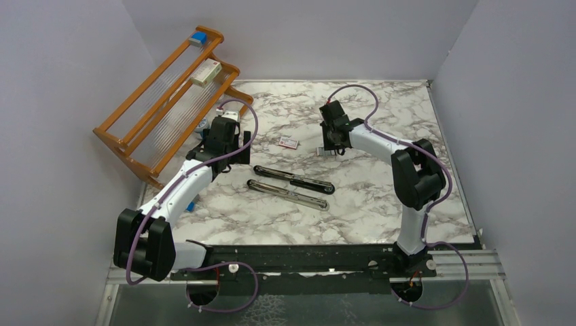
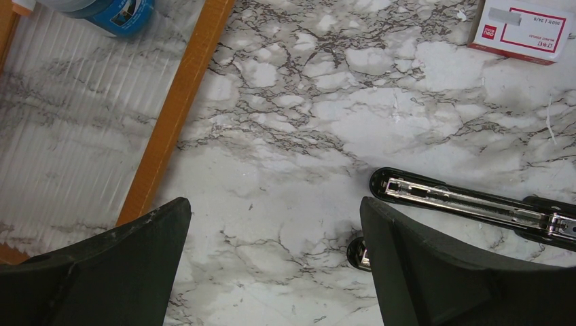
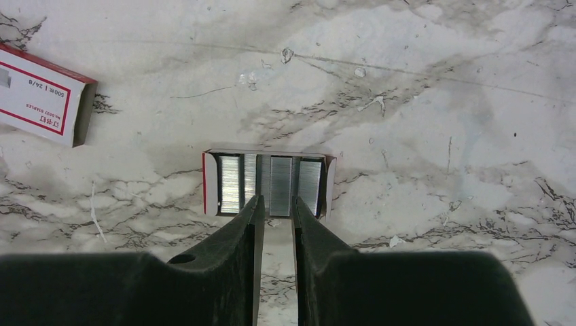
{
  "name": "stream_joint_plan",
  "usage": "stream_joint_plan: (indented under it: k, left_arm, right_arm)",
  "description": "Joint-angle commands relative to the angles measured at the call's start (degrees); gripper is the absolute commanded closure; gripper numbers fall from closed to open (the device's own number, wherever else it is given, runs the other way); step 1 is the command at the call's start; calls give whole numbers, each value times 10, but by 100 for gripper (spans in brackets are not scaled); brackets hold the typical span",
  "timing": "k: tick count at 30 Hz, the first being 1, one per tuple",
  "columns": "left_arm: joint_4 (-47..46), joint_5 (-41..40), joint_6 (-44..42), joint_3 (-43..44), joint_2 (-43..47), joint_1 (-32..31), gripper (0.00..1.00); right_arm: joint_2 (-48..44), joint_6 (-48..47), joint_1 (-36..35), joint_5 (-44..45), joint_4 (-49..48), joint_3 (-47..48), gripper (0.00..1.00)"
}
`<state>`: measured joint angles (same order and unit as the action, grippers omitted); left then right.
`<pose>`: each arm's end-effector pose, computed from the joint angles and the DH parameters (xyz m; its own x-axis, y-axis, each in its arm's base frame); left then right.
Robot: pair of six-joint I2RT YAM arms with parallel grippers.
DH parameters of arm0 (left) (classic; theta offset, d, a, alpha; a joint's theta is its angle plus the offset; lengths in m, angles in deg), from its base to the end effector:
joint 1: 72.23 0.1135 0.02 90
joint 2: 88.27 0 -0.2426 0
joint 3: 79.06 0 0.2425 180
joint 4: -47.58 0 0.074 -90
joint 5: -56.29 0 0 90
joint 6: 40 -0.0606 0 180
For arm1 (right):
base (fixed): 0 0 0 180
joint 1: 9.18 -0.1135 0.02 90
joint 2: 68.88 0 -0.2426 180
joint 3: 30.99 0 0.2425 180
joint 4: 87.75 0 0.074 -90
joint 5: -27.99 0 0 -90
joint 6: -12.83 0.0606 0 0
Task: Load the staples into the stapler
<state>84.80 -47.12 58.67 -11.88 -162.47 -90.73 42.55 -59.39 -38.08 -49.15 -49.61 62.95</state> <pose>0.2794 -0.0787 0.2245 -0.6768 0.0718 -0.7326 0.0496 0.9974 0.0520 0.3699 0.1888 0.1566 -0.7984 -0.1007 -0.5937 -0.1232 0.9924 -0.0025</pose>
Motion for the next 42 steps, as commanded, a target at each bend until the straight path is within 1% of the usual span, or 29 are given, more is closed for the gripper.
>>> stream_joint_plan:
  k: [1, 42]
  left_arm:
    - [6, -7, -7, 6, -3, -1, 2]
    - [11, -7, -9, 9, -10, -1, 3]
  right_arm:
    - [13, 7, 2, 19, 17, 10, 76]
    - [13, 16, 22, 30, 25, -12, 76]
